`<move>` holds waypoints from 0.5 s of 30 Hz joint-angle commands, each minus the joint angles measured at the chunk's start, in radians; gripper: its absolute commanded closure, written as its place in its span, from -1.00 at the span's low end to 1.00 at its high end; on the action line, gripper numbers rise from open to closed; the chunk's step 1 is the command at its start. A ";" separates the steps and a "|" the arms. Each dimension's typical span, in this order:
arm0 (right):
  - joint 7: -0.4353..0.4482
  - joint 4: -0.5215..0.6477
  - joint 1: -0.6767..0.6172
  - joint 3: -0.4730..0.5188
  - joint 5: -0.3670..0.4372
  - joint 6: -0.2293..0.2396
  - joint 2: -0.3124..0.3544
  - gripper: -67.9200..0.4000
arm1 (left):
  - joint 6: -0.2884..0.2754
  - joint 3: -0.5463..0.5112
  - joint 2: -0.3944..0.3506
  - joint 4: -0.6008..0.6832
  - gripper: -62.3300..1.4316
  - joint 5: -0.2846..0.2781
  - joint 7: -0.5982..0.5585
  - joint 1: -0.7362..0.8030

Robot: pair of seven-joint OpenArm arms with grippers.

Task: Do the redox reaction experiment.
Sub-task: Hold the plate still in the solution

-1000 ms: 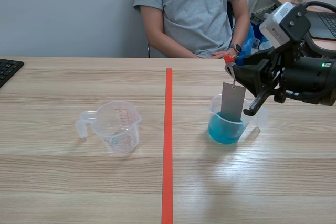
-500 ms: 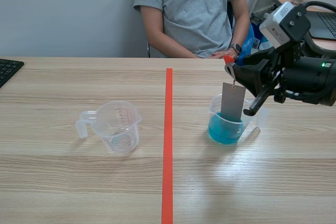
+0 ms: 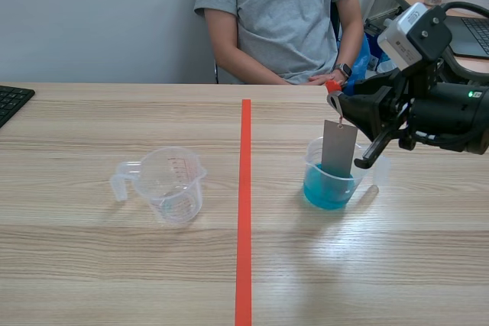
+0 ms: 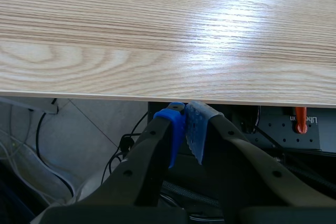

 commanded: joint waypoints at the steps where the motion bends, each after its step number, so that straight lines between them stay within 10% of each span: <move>1: 0.000 0.008 0.009 0.000 -0.001 -0.003 0.011 0.95 | -0.002 0.004 -0.003 0.011 0.83 -0.002 -0.010 0.006; 15: -0.016 0.047 0.003 0.051 0.004 0.050 0.017 0.95 | -0.002 0.004 -0.003 0.011 0.83 -0.002 -0.010 0.006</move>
